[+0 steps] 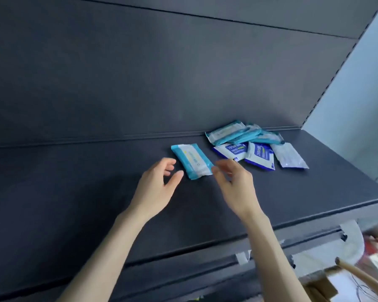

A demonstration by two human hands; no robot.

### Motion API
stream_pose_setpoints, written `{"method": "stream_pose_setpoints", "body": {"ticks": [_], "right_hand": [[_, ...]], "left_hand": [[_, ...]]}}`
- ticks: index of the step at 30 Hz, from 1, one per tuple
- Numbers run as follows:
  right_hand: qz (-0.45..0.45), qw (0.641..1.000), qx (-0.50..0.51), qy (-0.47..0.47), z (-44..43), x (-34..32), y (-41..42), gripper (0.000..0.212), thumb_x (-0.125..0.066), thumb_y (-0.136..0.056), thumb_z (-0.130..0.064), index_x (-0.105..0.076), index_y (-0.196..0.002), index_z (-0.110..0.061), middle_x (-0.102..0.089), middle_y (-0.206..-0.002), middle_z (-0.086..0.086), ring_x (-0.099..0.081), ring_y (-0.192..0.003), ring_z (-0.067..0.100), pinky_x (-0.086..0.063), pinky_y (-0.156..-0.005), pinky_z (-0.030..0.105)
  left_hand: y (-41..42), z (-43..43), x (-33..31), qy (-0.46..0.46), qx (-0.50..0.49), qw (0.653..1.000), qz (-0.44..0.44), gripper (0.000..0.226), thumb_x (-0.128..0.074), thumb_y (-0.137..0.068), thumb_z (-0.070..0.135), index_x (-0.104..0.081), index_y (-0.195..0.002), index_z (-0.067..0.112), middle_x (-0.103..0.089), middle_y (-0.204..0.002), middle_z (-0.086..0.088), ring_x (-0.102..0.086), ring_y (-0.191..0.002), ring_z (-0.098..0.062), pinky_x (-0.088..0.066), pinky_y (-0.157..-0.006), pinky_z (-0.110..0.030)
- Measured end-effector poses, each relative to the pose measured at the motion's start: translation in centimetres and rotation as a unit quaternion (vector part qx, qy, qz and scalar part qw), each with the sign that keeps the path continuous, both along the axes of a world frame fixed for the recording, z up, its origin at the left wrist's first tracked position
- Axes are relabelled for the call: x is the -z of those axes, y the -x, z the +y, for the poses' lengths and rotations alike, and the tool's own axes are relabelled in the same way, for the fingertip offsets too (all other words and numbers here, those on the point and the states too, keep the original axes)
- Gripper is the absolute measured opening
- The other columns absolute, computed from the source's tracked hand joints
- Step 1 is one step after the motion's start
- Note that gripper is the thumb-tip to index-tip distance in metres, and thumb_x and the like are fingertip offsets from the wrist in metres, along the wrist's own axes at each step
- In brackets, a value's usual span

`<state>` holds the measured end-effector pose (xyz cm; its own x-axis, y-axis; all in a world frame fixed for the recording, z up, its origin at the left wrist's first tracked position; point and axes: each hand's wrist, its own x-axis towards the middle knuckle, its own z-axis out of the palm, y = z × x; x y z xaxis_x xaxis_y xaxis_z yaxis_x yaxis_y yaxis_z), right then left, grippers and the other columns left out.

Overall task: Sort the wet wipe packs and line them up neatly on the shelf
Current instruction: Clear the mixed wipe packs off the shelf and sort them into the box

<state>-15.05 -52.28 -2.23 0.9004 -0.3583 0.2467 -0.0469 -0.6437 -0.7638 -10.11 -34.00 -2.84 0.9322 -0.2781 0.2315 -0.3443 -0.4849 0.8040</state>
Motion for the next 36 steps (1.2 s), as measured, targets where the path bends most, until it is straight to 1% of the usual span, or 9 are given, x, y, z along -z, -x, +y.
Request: {"method": "stream_pose_setpoints", "body": {"ticks": [6,9,12,15,19,24,27,32,36], "right_hand": [[0.108,0.993,-0.035,0.010,-1.2,0.5,-7.0,0.024,-0.066,-0.087,-0.028,-0.053,-0.104,-0.016,-0.055,-0.086,-0.009,-0.052,-0.079,0.009,-0.044,-0.078,0.031],[0.129,0.991,-0.032,-0.027,-1.6,0.7,-8.8,0.035,-0.073,-0.078,-0.019,-0.057,-0.108,-0.011,-0.064,-0.094,0.002,-0.060,-0.087,0.022,-0.050,-0.080,0.037],[0.112,0.990,-0.037,-0.072,-2.2,0.9,-9.1,0.032,-0.078,-0.069,-0.012,-0.061,-0.097,-0.011,-0.068,-0.089,0.012,-0.062,-0.076,0.028,-0.051,-0.073,0.043],[0.046,0.982,-0.028,-0.183,-2.9,0.8,-8.4,0.029,-0.077,-0.073,-0.005,-0.062,-0.095,-0.013,-0.070,-0.085,0.007,-0.064,-0.073,0.015,-0.054,-0.070,0.038],[-0.028,0.971,0.060,-0.228,-5.4,-0.3,-8.2,0.022,-0.073,-0.081,-0.010,-0.057,-0.094,-0.013,-0.065,-0.089,-0.002,-0.061,-0.074,0.011,-0.051,-0.066,0.024],[-0.065,0.953,0.204,-0.214,-10.1,-1.6,-9.6,0.012,-0.068,-0.086,-0.014,-0.056,-0.085,-0.012,-0.064,-0.082,-0.005,-0.062,-0.070,0.006,-0.051,-0.059,0.017],[-0.014,0.955,0.211,-0.207,-11.9,-0.9,-11.4,0.023,-0.066,-0.086,-0.023,-0.062,-0.099,-0.005,-0.070,-0.092,0.004,-0.067,-0.081,0.016,-0.054,-0.067,0.028],[0.015,0.942,0.203,-0.267,-12.4,0.0,-12.9,0.039,-0.070,-0.084,-0.031,-0.055,-0.111,-0.007,-0.070,-0.100,0.003,-0.069,-0.086,0.018,-0.058,-0.077,0.039],[-0.005,0.926,0.213,-0.313,-12.4,0.1,-13.0,0.033,-0.068,-0.087,-0.024,-0.046,-0.108,-0.010,-0.067,-0.102,0.005,-0.068,-0.090,0.020,-0.057,-0.080,0.043]], "left_hand": [[-6.3,-4.9,0.5,-0.079,-0.048,0.993,0.066,0.048,-0.055,-0.091,0.043,-0.045,-0.124,0.010,-0.061,-0.117,-0.006,-0.058,-0.106,-0.027,-0.046,-0.087,-0.037],[-8.4,-6.2,0.7,-0.060,-0.061,0.991,0.103,0.047,-0.064,-0.087,0.038,-0.046,-0.117,0.007,-0.062,-0.111,-0.007,-0.059,-0.101,-0.026,-0.048,-0.086,-0.040],[-9.8,-6.3,0.4,0.040,-0.020,0.983,0.178,0.026,-0.069,-0.086,0.023,-0.059,-0.103,0.006,-0.067,-0.095,-0.003,-0.062,-0.085,-0.018,-0.051,-0.071,-0.028],[-10.5,-6.9,-0.3,0.152,0.077,0.956,0.238,0.005,-0.065,-0.088,0.012,-0.067,-0.085,0.009,-0.068,-0.080,-0.002,-0.056,-0.064,-0.007,-0.040,-0.052,-0.016],[-11.7,-10.4,-0.6,0.198,0.139,0.941,0.238,0.012,-0.060,-0.092,0.012,-0.068,-0.097,0.005,-0.069,-0.088,-0.003,-0.061,-0.075,-0.008,-0.048,-0.067,-0.022],[-15.0,-14.8,0.7,0.033,0.129,0.990,0.037,0.034,-0.057,-0.094,0.023,-0.056,-0.124,0.006,-0.053,-0.127,-0.006,-0.050,-0.116,-0.014,-0.033,-0.095,-0.017],[-16.6,-16.6,1.2,-0.080,0.129,0.988,0.027,0.049,-0.044,-0.098,0.036,-0.039,-0.141,0.013,-0.041,-0.144,-0.005,-0.036,-0.134,-0.022,-0.027,-0.109,-0.037],[-18.2,-17.8,1.2,-0.205,0.098,0.974,0.004,0.048,-0.048,-0.095,0.045,-0.047,-0.133,0.016,-0.051,-0.134,-0.007,-0.042,-0.125,-0.028,-0.028,-0.100,-0.040],[-18.9,-17.2,1.0,-0.106,0.148,0.980,0.082,0.032,-0.065,-0.085,0.041,-0.061,-0.100,0.013,-0.065,-0.107,-0.006,-0.061,-0.097,-0.024,-0.047,-0.085,-0.038]]}}
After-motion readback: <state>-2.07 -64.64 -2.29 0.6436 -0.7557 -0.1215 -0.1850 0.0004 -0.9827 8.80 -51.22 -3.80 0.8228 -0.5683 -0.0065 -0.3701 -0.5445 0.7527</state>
